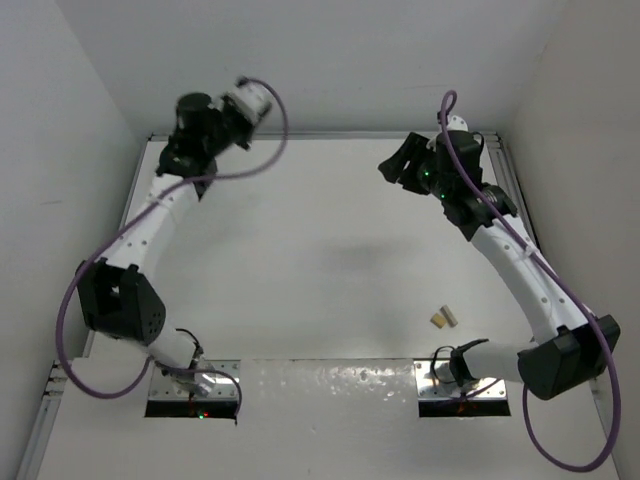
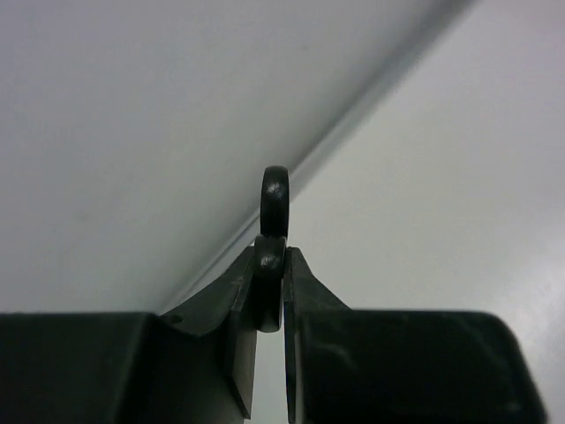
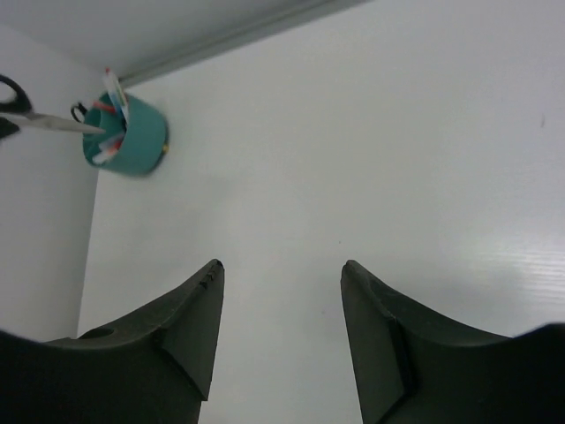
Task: Sort the stationery into containers
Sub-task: Move the storage box to the center of the board.
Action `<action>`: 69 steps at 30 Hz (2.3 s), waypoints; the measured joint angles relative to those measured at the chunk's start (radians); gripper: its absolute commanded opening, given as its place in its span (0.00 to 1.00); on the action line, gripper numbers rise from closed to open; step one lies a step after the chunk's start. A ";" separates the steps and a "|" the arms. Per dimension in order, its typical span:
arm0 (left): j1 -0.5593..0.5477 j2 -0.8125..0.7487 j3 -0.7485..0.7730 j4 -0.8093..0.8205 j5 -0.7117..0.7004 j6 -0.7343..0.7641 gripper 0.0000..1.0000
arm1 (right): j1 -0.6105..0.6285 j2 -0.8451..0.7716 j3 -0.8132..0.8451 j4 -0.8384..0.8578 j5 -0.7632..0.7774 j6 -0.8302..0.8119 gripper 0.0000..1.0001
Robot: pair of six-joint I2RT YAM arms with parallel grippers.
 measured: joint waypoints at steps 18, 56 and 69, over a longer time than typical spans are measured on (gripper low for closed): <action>0.652 0.443 0.418 0.065 -0.185 -0.775 0.00 | -0.043 0.197 0.026 0.026 -0.054 -0.019 0.51; 0.637 0.488 0.178 0.097 -0.174 -0.651 0.00 | -0.042 0.140 0.036 -0.023 -0.018 0.023 0.50; 0.597 0.320 0.047 0.074 -0.171 -0.639 0.00 | -0.041 0.059 -0.029 -0.023 0.007 0.014 0.50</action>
